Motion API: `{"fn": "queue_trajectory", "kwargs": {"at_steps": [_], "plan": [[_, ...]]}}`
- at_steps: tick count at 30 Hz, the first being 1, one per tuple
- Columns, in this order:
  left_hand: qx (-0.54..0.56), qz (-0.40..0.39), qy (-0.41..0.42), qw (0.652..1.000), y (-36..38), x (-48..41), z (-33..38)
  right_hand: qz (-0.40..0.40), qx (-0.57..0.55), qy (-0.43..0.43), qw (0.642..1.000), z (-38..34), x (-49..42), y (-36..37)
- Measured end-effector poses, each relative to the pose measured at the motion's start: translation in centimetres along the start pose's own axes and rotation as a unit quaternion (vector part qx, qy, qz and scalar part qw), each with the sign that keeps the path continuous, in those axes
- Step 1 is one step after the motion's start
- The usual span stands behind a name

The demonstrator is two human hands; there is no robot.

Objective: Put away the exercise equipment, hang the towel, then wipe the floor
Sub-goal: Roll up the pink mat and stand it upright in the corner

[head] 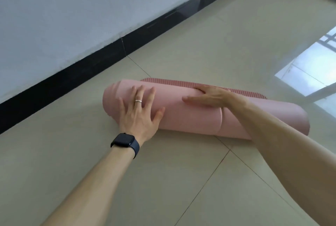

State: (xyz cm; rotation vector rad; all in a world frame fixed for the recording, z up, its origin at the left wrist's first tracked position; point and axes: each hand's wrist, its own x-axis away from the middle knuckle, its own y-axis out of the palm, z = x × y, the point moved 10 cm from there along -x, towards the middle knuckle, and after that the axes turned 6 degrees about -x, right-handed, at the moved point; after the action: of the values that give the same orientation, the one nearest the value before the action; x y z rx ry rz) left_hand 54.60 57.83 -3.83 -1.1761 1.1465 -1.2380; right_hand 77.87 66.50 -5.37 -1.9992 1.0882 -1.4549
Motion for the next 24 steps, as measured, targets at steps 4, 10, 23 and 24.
{"fn": "queue_trajectory", "kwargs": {"at_steps": [4, 10, 23, 24], "plan": [[-0.024, -0.070, -0.020, 0.997, 0.3, -4.7, 0.5, 0.014, 0.013, 0.025, 1.000, 0.0, -3.3, -1.3], [-0.049, -0.132, -0.062, 0.988, 2.6, -6.7, 0.7, -0.042, -0.007, 0.051, 0.998, 0.2, -5.5, -1.5], [0.008, -0.079, -0.094, 0.992, 4.2, 2.1, 0.3, 0.046, 0.163, -0.149, 0.974, -2.6, 3.3, 1.1], [0.022, -0.063, -0.094, 0.993, 4.0, 3.0, 0.2, 0.063, 0.164, -0.148, 0.973, -2.9, 4.1, 1.2]]}}
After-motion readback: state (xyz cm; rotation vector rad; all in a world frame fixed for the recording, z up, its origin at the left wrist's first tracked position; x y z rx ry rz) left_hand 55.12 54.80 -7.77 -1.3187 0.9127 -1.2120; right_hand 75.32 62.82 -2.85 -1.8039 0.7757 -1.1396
